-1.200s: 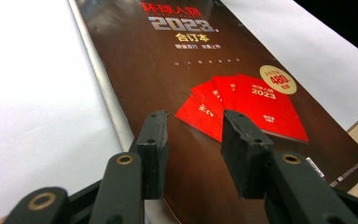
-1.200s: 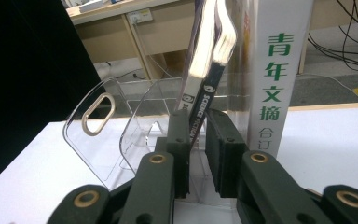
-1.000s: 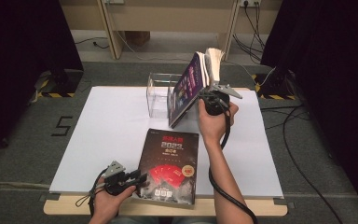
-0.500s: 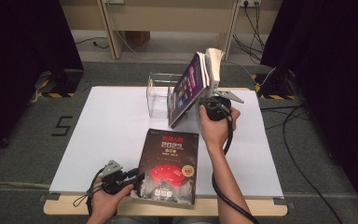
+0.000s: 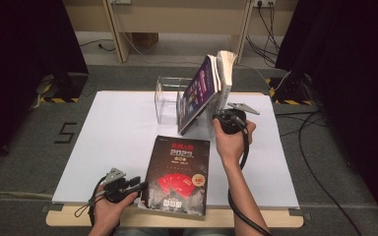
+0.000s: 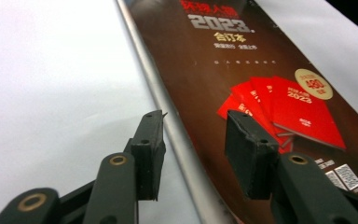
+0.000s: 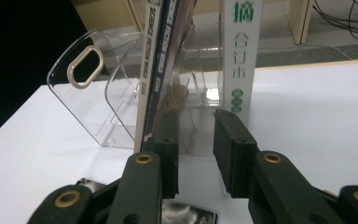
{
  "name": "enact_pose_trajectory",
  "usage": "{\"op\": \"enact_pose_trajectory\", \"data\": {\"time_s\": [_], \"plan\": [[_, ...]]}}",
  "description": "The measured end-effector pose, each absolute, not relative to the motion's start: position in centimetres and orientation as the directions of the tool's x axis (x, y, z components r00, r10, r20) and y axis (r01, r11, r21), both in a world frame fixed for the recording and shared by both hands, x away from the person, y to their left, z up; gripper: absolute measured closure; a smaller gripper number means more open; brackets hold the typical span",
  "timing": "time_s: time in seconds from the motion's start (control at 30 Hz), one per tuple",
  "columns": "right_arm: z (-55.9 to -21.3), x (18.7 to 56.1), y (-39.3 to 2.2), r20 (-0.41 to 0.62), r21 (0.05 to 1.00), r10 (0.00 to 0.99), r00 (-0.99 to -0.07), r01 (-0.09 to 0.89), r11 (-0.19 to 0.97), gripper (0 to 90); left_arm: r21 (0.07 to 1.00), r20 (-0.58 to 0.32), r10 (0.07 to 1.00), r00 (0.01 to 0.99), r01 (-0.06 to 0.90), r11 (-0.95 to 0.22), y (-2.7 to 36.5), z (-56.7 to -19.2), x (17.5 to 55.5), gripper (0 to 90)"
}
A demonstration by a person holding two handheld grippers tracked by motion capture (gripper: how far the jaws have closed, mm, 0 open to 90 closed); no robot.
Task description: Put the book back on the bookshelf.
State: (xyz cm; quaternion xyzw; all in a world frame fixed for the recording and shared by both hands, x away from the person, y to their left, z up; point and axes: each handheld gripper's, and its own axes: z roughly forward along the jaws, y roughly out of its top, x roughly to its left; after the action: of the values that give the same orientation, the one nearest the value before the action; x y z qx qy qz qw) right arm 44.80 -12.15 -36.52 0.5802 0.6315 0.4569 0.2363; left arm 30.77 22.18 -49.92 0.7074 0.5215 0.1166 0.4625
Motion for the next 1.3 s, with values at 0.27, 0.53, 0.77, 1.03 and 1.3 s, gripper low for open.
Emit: {"op": "enact_pose_trajectory", "data": {"time_s": [0.27, 0.53, 0.77, 1.03, 1.3], "plan": [[-38.0, 44.5, -12.2, 0.236, 0.821, 0.948, -0.215, 0.566, -0.075, 70.6, 0.766, -0.317, 0.850, 0.421, 0.642, -0.032, 22.4, -50.1, 31.0, 55.4], [-39.3, 44.4, -12.4, 0.231, 0.790, 0.949, -0.213, 0.611, -0.055, 69.3, 0.759, -0.320, 0.851, 0.416, 0.650, -0.033, 22.3, -50.3, 31.1, 54.6], [-41.1, 44.7, -12.5, 0.233, 0.742, 0.949, -0.211, 0.670, -0.033, 68.5, 0.754, -0.324, 0.851, 0.414, 0.656, -0.032, 22.4, -50.4, 31.1, 54.1], [-43.5, 45.6, -12.2, 0.236, 0.687, 0.949, -0.208, 0.727, -0.011, 67.7, 0.755, -0.328, 0.849, 0.415, 0.655, -0.028, 22.5, -50.5, 30.9, 53.7], [-44.9, 46.5, -11.8, 0.243, 0.652, 0.949, -0.200, 0.758, -0.008, 67.0, 0.753, -0.335, 0.844, 0.418, 0.658, -0.027, 22.5, -50.5, 30.7, 53.6]]}}
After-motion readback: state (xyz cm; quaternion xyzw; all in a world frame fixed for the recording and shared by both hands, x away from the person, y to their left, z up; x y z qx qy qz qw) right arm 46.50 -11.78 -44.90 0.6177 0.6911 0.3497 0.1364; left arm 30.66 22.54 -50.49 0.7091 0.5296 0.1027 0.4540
